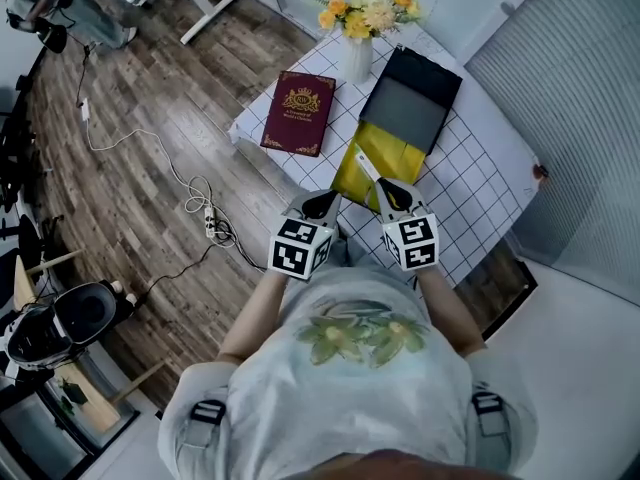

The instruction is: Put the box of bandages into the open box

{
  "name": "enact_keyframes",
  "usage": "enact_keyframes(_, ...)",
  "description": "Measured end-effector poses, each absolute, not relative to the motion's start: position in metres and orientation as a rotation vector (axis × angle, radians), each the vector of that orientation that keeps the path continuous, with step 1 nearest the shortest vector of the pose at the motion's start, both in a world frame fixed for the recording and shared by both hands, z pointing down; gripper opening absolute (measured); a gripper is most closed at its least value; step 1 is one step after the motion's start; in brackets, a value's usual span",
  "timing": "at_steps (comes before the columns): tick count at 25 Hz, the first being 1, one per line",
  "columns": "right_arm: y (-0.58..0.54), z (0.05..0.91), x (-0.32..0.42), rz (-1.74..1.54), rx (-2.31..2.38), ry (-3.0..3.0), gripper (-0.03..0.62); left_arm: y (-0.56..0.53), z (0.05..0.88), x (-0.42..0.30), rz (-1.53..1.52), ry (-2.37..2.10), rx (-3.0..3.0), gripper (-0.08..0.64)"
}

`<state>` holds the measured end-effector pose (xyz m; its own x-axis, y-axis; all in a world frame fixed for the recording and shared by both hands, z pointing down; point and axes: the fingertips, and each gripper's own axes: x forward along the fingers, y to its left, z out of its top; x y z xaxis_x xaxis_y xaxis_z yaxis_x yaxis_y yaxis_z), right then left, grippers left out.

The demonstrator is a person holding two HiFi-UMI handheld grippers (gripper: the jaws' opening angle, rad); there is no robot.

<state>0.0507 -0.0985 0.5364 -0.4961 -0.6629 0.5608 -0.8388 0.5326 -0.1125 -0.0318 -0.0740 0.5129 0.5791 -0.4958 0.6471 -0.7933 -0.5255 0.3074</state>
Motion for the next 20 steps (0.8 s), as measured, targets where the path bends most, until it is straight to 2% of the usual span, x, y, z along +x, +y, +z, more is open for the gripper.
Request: enact_keyframes(20, -0.071, 0.506, 0.055, 0.522, 1.240, -2.344, 0.006, -0.052, 0.488, 0.001, 0.653, -0.958, 2.335, 0.006)
